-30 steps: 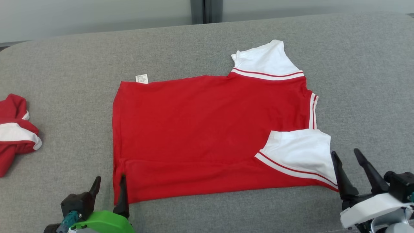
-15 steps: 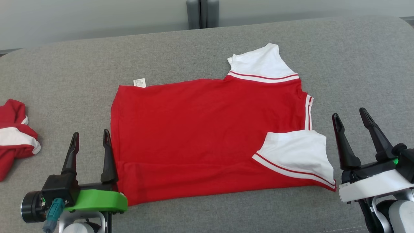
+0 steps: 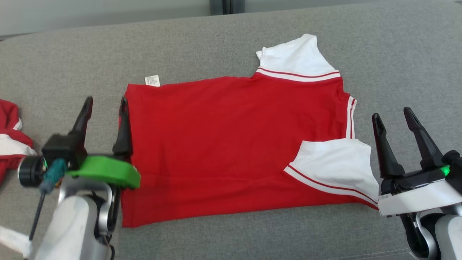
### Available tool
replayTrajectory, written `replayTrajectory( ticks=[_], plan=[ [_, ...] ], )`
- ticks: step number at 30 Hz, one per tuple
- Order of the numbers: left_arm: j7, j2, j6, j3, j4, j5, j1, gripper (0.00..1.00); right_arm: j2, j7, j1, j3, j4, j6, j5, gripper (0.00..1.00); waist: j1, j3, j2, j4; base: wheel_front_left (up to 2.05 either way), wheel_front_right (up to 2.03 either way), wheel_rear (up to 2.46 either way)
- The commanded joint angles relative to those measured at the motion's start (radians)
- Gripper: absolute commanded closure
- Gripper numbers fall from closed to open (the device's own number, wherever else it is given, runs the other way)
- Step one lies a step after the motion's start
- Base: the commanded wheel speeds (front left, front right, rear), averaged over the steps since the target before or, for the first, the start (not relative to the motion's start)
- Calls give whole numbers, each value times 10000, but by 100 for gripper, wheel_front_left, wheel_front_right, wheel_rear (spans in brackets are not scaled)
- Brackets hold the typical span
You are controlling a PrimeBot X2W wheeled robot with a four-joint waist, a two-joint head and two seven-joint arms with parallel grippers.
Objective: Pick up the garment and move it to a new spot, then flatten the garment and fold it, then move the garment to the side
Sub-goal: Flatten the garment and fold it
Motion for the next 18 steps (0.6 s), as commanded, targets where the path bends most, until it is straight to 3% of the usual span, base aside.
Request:
replayTrajectory(
  ticks=[1,10,16,17,18],
  plan=[
    [243,116,-228,-42,330,-117,-708,0,24,23,-190,-6,-42,-7,5,0,0,646,0,-46,0,0,0],
    [1799,635,-1533,-90,4368,-881,-3787,0,56,-257,-901,421,415,-8,127,0,0,1659,0,-609,0,0,0],
    [2080,813,-1945,-174,6740,-1207,-4961,0,-77,-496,-1336,725,948,-7,305,0,0,2003,0,-849,0,0,0],
    [2123,819,-1987,-210,7012,-1265,-5084,6,-93,-536,-1395,751,1036,-7,348,0,0,2037,0,-858,0,0,0],
    [2127,807,-2033,-255,7332,-1356,-5231,80,-107,-570,-1493,777,1143,-7,400,0,0,2068,0,-867,0,0,0]
  ],
)
